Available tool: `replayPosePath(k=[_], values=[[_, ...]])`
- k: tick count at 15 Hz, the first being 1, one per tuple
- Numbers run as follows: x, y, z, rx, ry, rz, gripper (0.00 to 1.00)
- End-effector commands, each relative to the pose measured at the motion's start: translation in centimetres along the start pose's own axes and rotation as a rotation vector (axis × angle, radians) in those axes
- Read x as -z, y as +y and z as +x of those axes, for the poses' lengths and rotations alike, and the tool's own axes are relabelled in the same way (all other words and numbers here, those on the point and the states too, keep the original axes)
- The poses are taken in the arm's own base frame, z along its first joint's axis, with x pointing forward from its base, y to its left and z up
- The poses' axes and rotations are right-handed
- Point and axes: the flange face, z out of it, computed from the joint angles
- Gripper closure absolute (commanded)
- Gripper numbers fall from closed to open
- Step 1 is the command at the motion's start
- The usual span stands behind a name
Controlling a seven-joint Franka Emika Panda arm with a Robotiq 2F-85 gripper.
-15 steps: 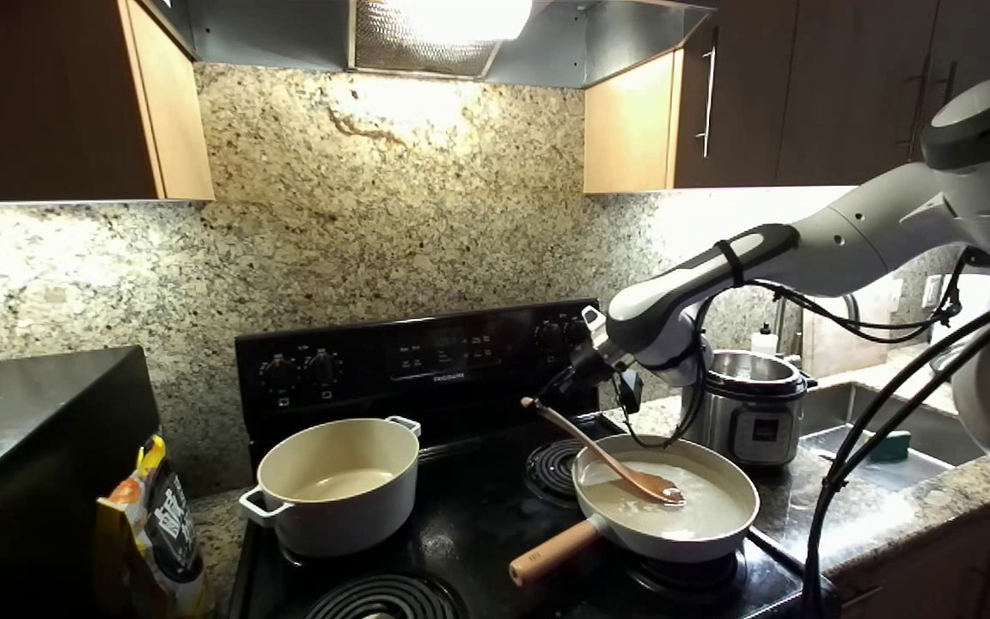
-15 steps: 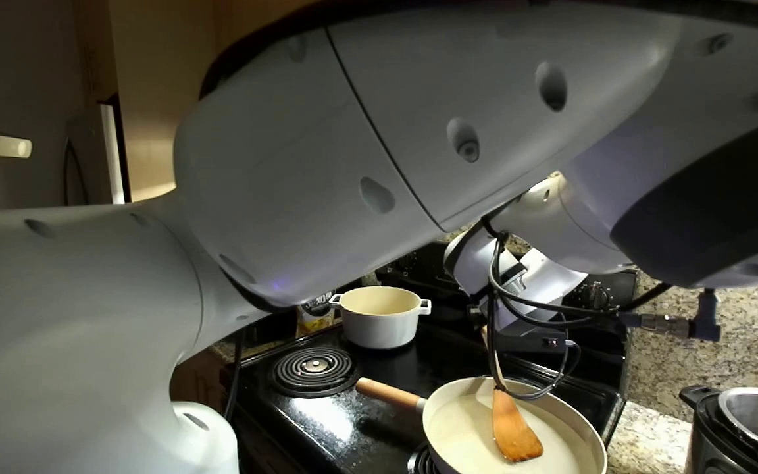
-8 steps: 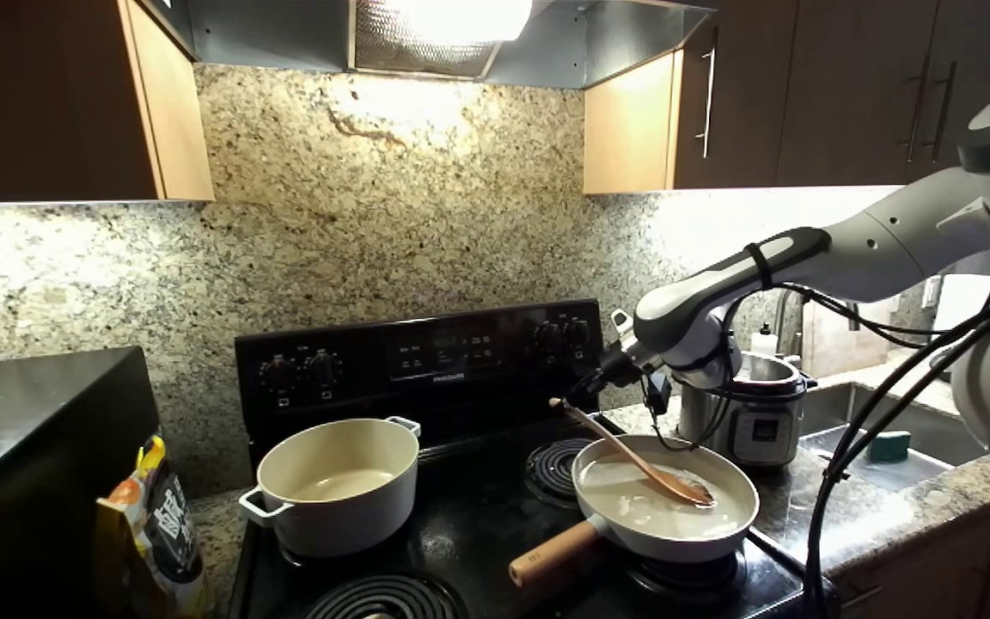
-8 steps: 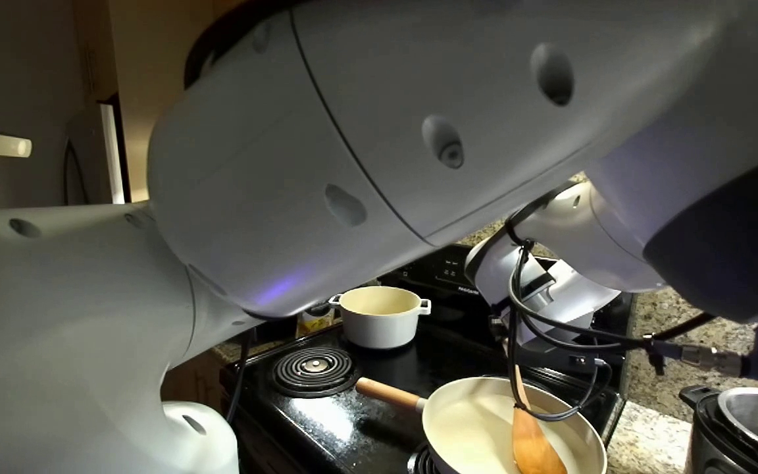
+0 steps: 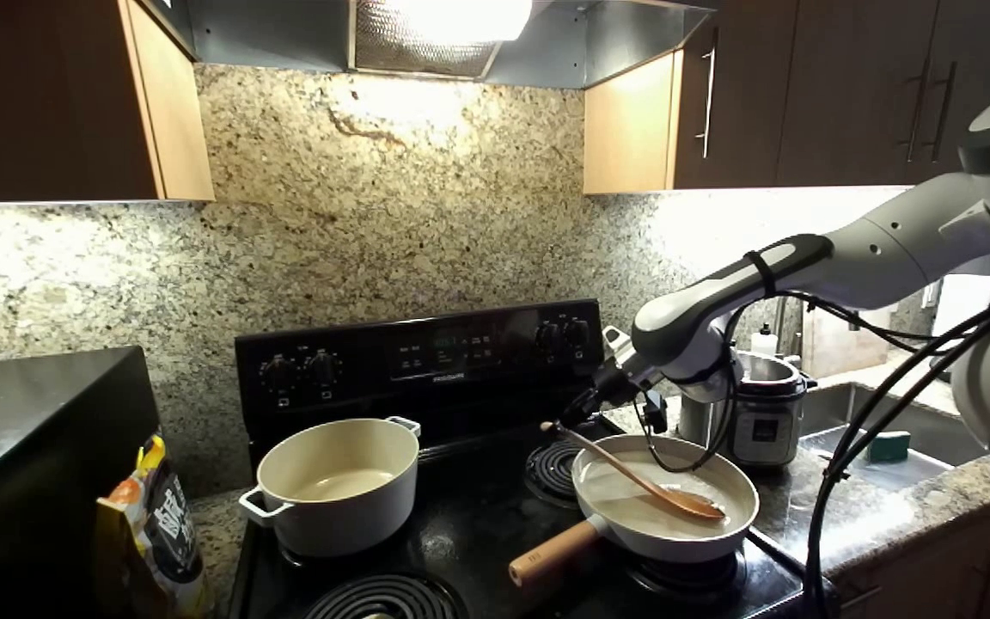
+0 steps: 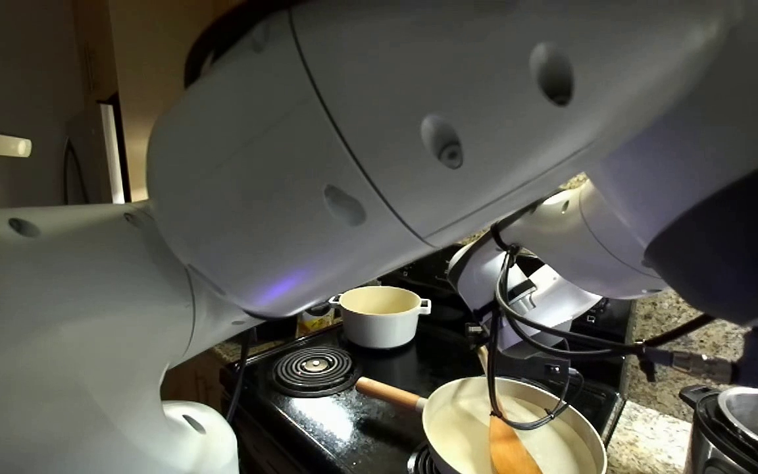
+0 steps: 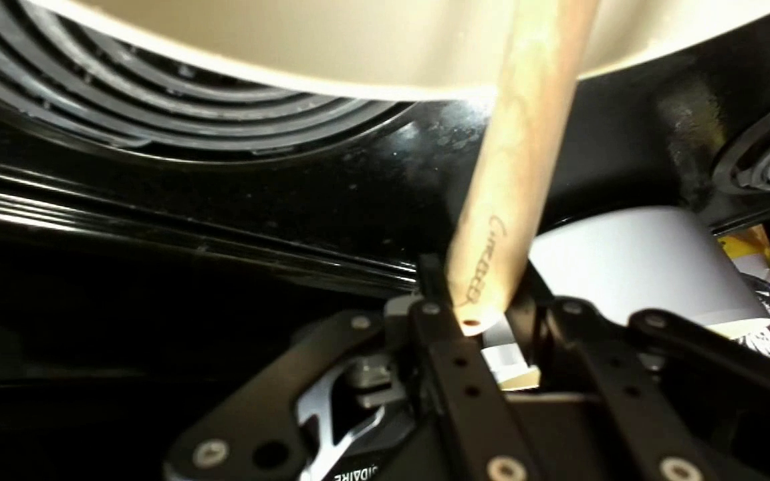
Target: Stir the contents of the pan with the wooden spoon
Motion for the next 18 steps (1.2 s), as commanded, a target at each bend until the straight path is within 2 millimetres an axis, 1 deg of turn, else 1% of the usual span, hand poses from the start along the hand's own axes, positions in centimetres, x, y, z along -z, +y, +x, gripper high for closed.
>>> replayPosePath(k=[1, 4, 6, 8, 10, 13, 18], values=[[-1.5, -1.9, 1.3, 0.03, -0.022, 0.052, 0.9], [-2.9, -2.6, 2.6, 0.051, -0.03, 0.069, 0.9], [-3.4, -2.3, 3.5, 0.066, -0.025, 0.066, 0.9], [-3.3, -1.8, 4.4, 0.078, -0.013, 0.046, 0.9], [-2.8, -1.1, 4.8, 0.085, -0.001, 0.033, 0.9], [-1.6, 0.5, 4.5, 0.079, 0.011, 0.0, 0.9], [0.6, 2.8, 2.7, 0.044, 0.013, -0.044, 0.9]])
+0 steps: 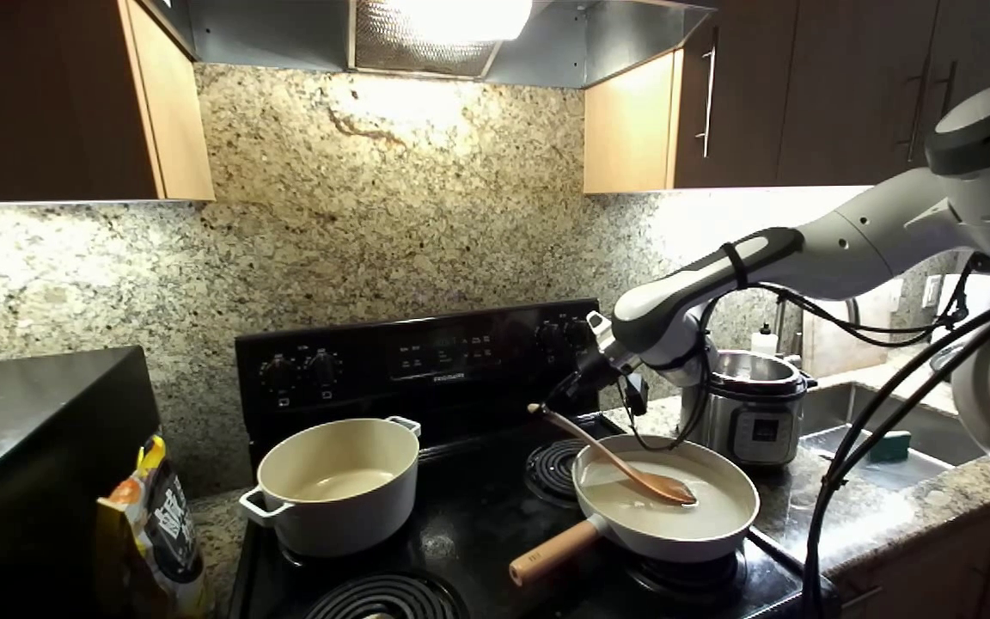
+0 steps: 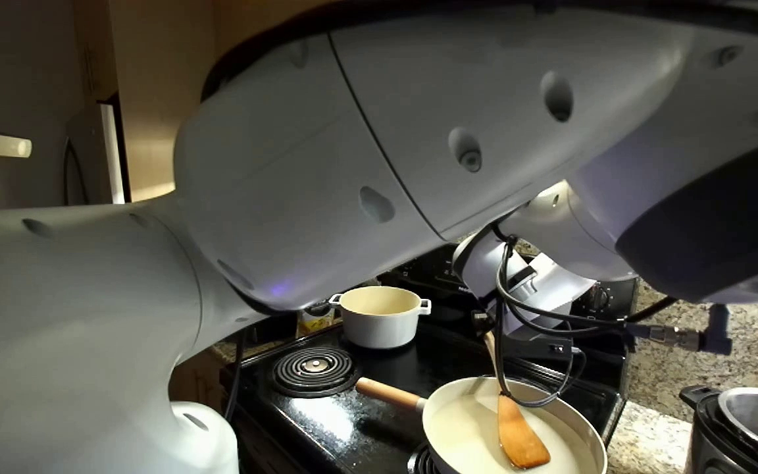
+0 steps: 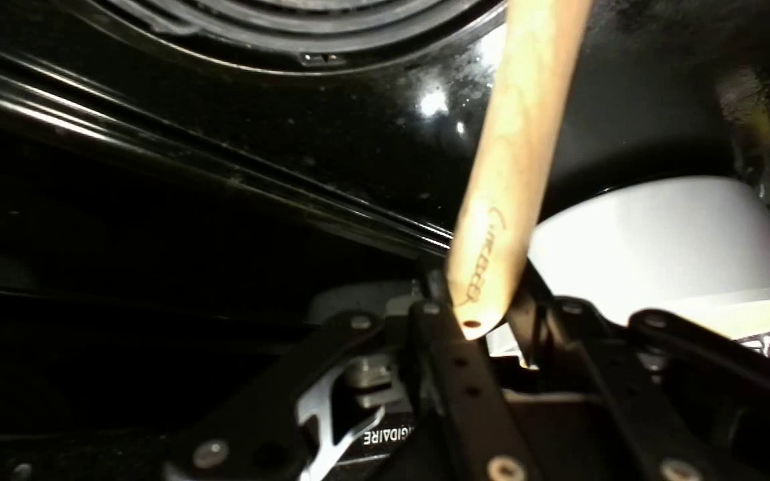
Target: Stir the contents of the pan with the wooden spoon
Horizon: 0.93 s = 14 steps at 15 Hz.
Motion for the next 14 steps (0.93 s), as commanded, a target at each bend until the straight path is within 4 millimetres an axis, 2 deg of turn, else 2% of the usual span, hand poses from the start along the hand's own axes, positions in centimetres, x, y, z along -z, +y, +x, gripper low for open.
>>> replayPosePath(k=[1, 5, 8, 10, 14], values=[[1.7, 1.0, -1.5, -0.011, 0.003, -0.018, 0.9], [1.8, 0.6, -3.4, -0.035, -0.008, -0.012, 0.9], [-0.3, -1.2, -3.7, -0.011, -0.048, 0.015, 0.9], [-1.9, -2.3, -3.3, 0.005, -0.065, 0.042, 0.9], [-4.4, -4.0, -1.3, 0.068, -0.078, 0.052, 0.9]])
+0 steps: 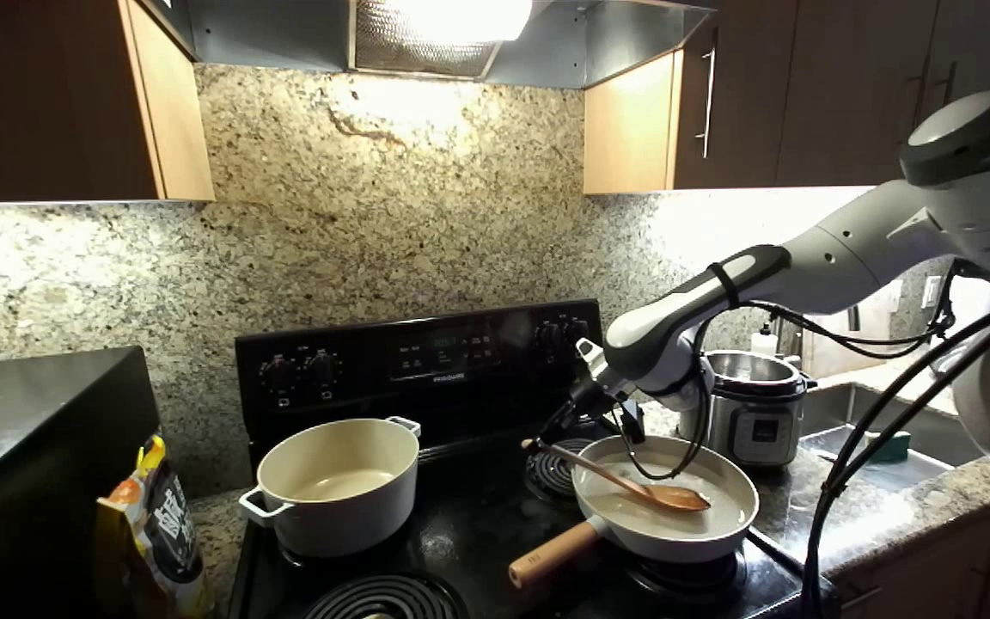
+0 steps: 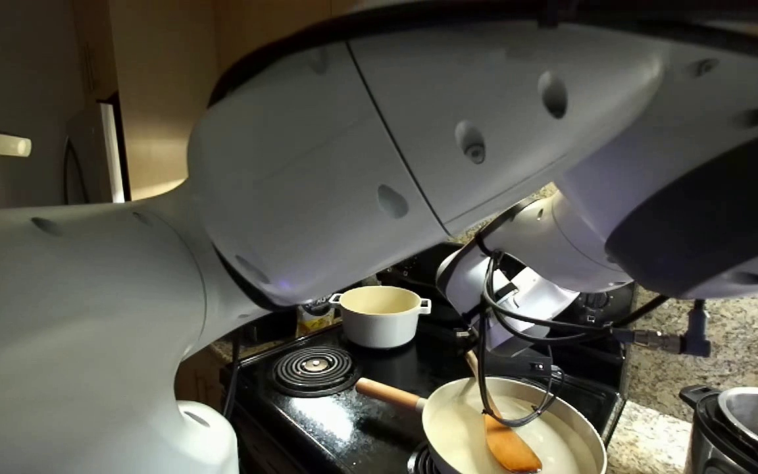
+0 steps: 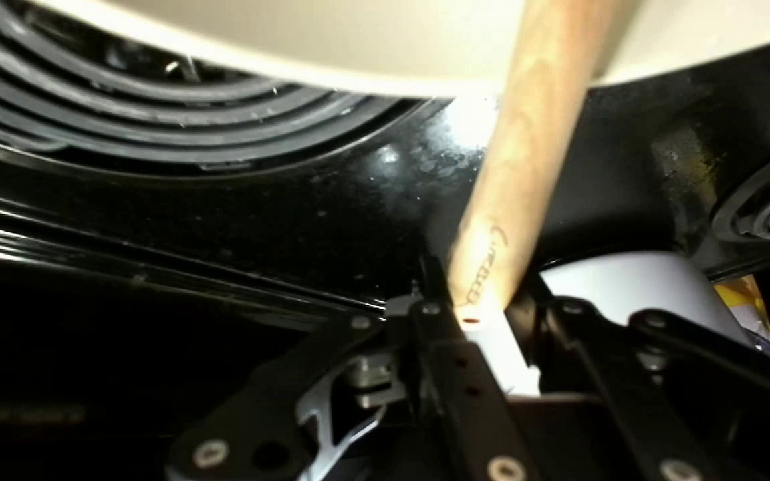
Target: Stir the contents of the pan with the wooden spoon
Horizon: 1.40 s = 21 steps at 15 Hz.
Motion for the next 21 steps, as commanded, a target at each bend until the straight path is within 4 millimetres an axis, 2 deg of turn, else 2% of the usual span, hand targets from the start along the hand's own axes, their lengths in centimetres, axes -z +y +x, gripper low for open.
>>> replayPosePath(k=[1, 5, 8, 13, 16, 18, 21], values=[[-1.1, -1.1, 2.0, 0.071, -0.007, -0.013, 0.9], [-0.6, -0.9, 3.7, 0.096, 0.034, -0.042, 0.9], [1.2, -0.1, 3.3, 0.089, 0.084, -0.08, 0.9], [5.3, 1.6, 0.8, 0.071, 0.189, -0.158, 0.9], [7.8, 1.9, -1.6, 0.071, 0.212, -0.176, 0.9], [8.5, 1.7, -3.1, 0.064, 0.217, -0.172, 0.9], [8.5, 0.8, -4.2, 0.054, 0.222, -0.147, 0.9]])
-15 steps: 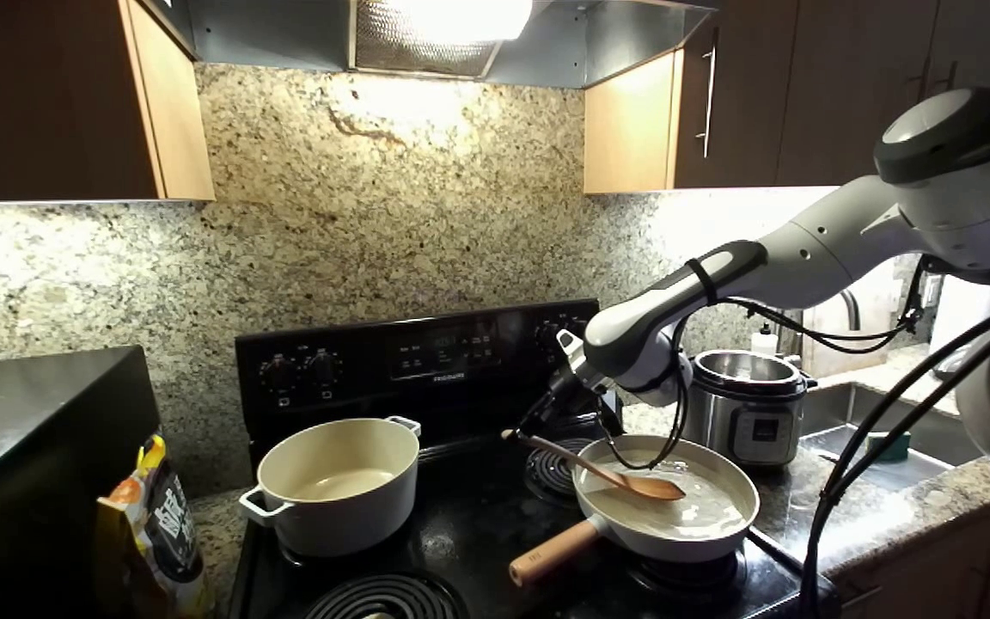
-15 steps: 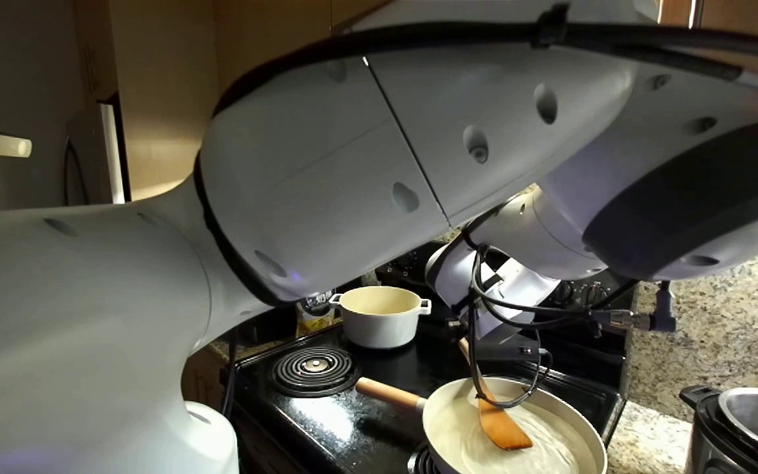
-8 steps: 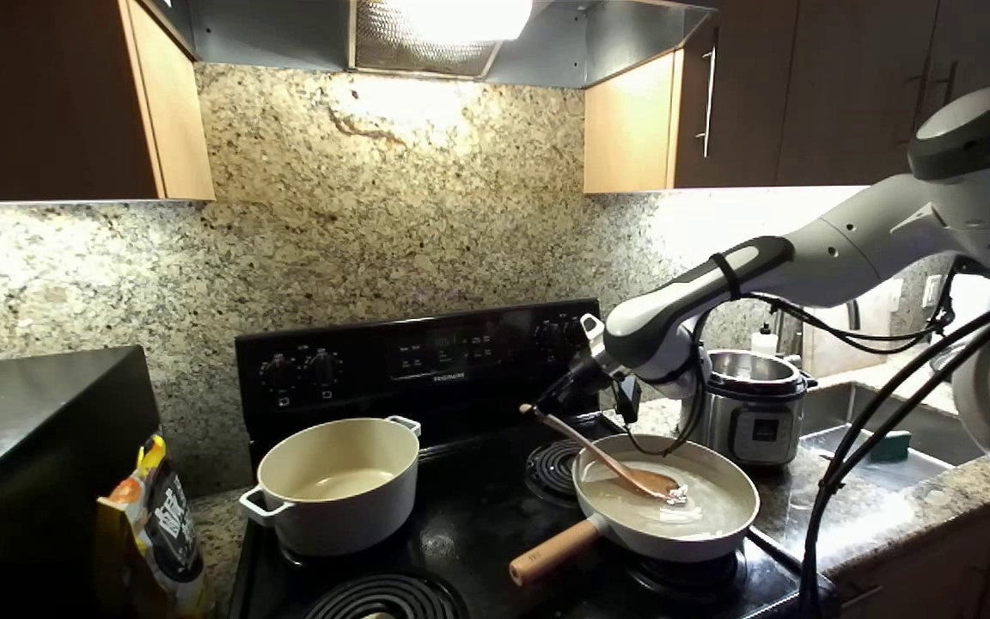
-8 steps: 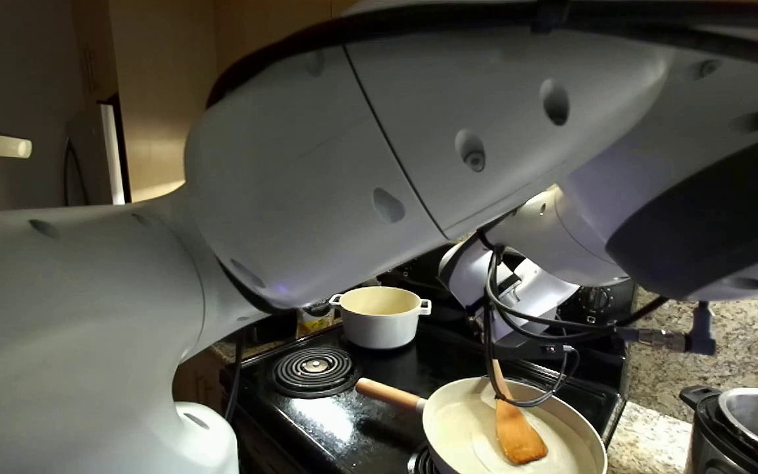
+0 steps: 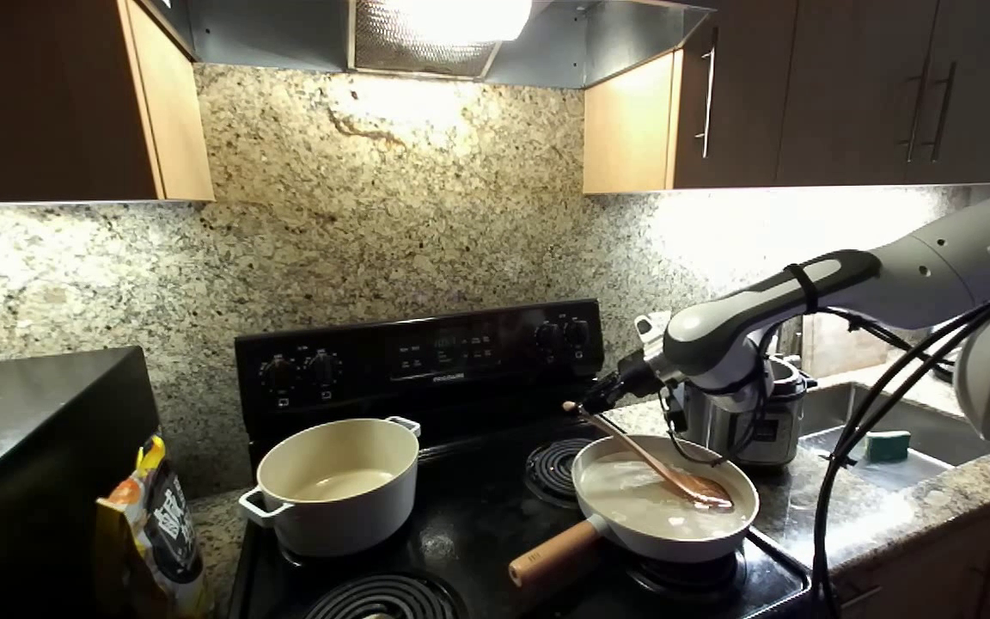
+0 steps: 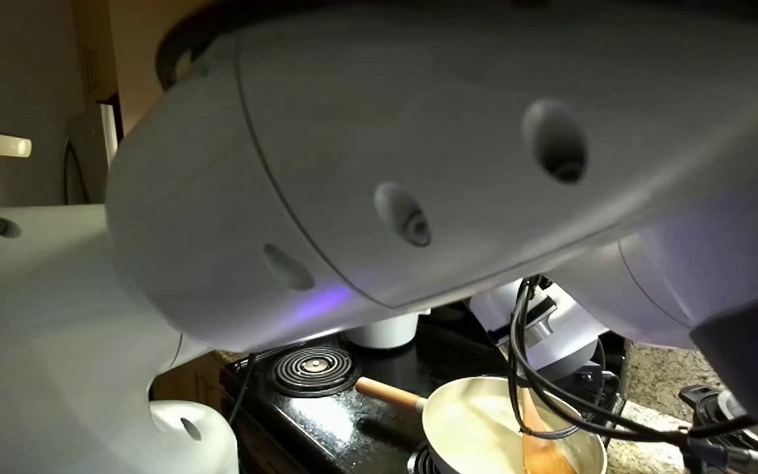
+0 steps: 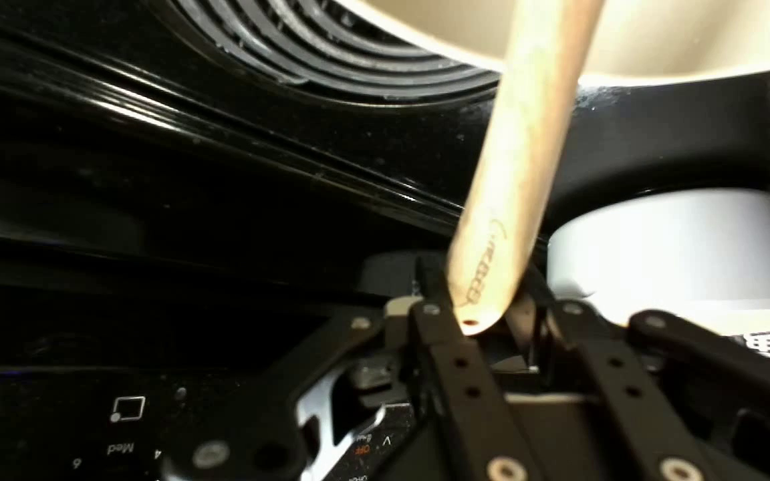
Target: Stir the contents of the pan with the wooden spoon
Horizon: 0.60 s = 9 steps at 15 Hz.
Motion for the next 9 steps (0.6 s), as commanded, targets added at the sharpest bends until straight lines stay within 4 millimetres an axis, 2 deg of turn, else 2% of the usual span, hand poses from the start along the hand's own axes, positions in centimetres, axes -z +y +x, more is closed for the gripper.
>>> replayPosePath(k=[1, 4, 9], values=[[0.4, -2.1, -0.2, 0.026, 0.039, 0.042, 0.9], [-0.2, -4.2, 0.4, 0.057, 0.055, 0.076, 0.9], [-1.4, -7.4, 2.7, 0.119, 0.091, 0.137, 0.9]])
